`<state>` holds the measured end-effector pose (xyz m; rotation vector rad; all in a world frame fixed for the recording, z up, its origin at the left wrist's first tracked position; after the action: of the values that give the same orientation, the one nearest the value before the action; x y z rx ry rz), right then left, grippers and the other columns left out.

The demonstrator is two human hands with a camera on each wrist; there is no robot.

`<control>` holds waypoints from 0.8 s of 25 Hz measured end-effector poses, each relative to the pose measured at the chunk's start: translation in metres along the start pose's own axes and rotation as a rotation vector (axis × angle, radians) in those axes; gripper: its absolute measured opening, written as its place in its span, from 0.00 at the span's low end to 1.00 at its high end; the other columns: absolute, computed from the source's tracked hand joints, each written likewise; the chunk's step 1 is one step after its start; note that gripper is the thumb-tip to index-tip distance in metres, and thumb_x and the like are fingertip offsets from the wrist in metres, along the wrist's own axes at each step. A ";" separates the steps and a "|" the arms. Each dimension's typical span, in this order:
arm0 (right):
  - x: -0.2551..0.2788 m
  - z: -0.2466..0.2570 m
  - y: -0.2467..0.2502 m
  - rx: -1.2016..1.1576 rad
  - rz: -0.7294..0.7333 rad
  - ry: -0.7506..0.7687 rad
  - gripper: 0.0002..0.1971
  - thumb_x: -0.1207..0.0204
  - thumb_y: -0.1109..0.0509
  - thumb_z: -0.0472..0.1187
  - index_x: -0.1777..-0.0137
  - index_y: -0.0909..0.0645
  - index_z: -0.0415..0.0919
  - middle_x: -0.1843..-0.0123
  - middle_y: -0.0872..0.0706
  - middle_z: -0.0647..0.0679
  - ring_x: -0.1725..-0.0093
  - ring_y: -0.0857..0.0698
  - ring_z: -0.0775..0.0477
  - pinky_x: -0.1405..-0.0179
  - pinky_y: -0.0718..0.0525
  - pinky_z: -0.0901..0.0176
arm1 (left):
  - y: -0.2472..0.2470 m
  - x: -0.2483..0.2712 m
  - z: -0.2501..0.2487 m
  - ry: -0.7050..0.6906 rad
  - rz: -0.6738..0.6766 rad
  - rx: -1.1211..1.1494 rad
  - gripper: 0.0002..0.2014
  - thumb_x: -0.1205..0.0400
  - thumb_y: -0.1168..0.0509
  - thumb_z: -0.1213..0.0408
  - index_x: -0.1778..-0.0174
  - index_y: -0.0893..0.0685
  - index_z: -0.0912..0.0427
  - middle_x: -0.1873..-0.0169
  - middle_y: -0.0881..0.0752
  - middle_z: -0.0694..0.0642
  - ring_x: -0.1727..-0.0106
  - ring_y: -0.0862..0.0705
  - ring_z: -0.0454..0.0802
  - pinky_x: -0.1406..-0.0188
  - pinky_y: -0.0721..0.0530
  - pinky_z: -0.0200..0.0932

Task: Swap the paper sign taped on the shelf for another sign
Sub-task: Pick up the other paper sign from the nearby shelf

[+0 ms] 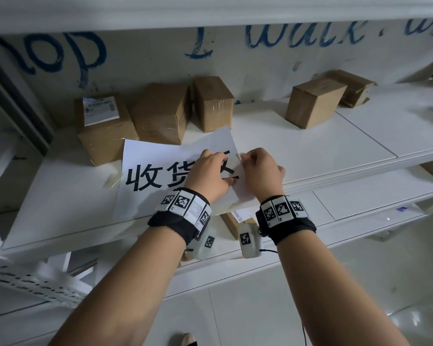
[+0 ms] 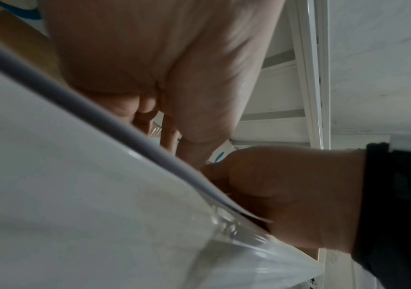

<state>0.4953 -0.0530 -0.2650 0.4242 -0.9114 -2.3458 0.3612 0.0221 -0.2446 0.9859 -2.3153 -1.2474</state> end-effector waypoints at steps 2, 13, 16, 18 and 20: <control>0.005 0.005 0.000 -0.167 0.014 -0.005 0.10 0.11 0.33 0.55 0.46 0.20 0.50 0.58 0.12 0.61 0.46 0.11 0.47 0.26 0.24 0.43 | 0.004 0.003 0.004 0.005 -0.003 0.063 0.29 0.18 0.21 0.58 0.22 0.21 0.55 0.27 0.24 0.54 0.28 0.19 0.55 0.27 0.20 0.48; 0.027 0.038 0.011 -0.308 -0.050 0.143 0.13 0.21 0.24 0.41 0.37 0.13 0.44 0.51 0.10 0.55 0.53 0.10 0.54 0.58 0.15 0.63 | 0.036 0.028 0.024 0.036 -0.070 0.128 0.22 0.14 0.27 0.55 0.24 0.19 0.53 0.26 0.20 0.54 0.26 0.19 0.53 0.31 0.23 0.43; 0.031 0.057 0.017 -0.294 -0.030 0.221 0.03 0.22 0.26 0.39 0.50 0.15 0.43 0.55 0.11 0.55 0.54 0.12 0.51 0.59 0.18 0.64 | 0.039 0.037 0.026 0.039 -0.141 -0.009 0.21 0.12 0.30 0.55 0.24 0.20 0.58 0.29 0.20 0.59 0.34 0.15 0.58 0.31 0.18 0.48; 0.035 0.068 0.022 -0.273 -0.009 0.264 0.02 0.23 0.27 0.39 0.55 0.17 0.43 0.56 0.11 0.53 0.54 0.12 0.49 0.63 0.22 0.66 | 0.037 0.042 0.028 0.055 -0.164 -0.077 0.22 0.12 0.31 0.56 0.24 0.19 0.61 0.30 0.19 0.63 0.35 0.14 0.63 0.31 0.16 0.53; 0.041 0.079 0.029 -0.260 -0.005 0.319 0.02 0.22 0.27 0.39 0.56 0.18 0.45 0.56 0.11 0.53 0.53 0.12 0.48 0.64 0.23 0.67 | 0.036 0.048 0.029 0.085 -0.165 -0.077 0.22 0.12 0.31 0.57 0.23 0.20 0.62 0.29 0.20 0.63 0.33 0.15 0.63 0.29 0.18 0.52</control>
<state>0.4374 -0.0558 -0.1915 0.6667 -0.4514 -2.2732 0.2955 0.0190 -0.2327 1.1998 -2.1409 -1.3194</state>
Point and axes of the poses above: each hand's wrist, its own x-axis away from the middle knuckle, its own y-axis out of the back of the hand, z = x × y, the point moved 2 cm from there along -x, towards the middle knuckle
